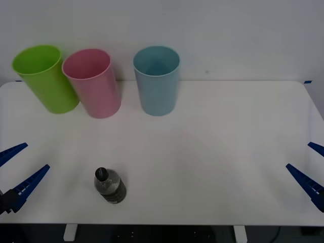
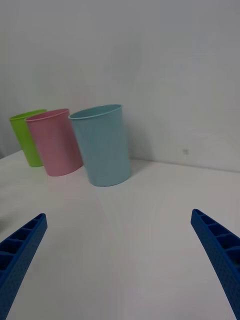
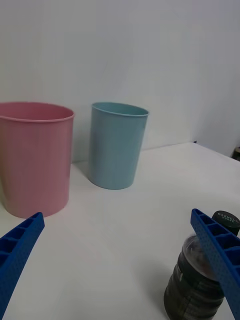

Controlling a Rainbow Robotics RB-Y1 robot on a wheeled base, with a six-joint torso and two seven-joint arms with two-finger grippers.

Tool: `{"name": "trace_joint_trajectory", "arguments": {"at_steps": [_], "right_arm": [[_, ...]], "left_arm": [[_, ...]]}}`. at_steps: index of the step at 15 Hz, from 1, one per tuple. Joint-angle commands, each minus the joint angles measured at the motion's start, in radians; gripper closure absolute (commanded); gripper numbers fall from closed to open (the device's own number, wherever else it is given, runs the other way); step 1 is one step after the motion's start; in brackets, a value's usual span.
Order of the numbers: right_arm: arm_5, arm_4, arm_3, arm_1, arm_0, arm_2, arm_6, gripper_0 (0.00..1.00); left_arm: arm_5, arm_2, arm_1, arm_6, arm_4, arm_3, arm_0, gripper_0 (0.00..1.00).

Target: Grasp the object on the table and drop it into the matching bin: aluminum can to the light blue bin, PET bottle to the pink bin.

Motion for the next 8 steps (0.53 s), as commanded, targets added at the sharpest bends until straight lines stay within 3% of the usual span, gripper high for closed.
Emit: {"name": "trace_joint_trajectory", "arguments": {"at_steps": [1,8], "right_arm": [[0.0,0.0,0.0,0.0,0.0,0.0,0.0,0.0],[0.0,0.0,0.0,0.0,0.0,0.0,0.0,0.0]], "left_arm": [[0.0,0.0,0.0,0.0,0.0,0.0,0.0,0.0],[0.001,-0.033,0.043,0.005,0.023,0.037,0.019,0.0]]}}
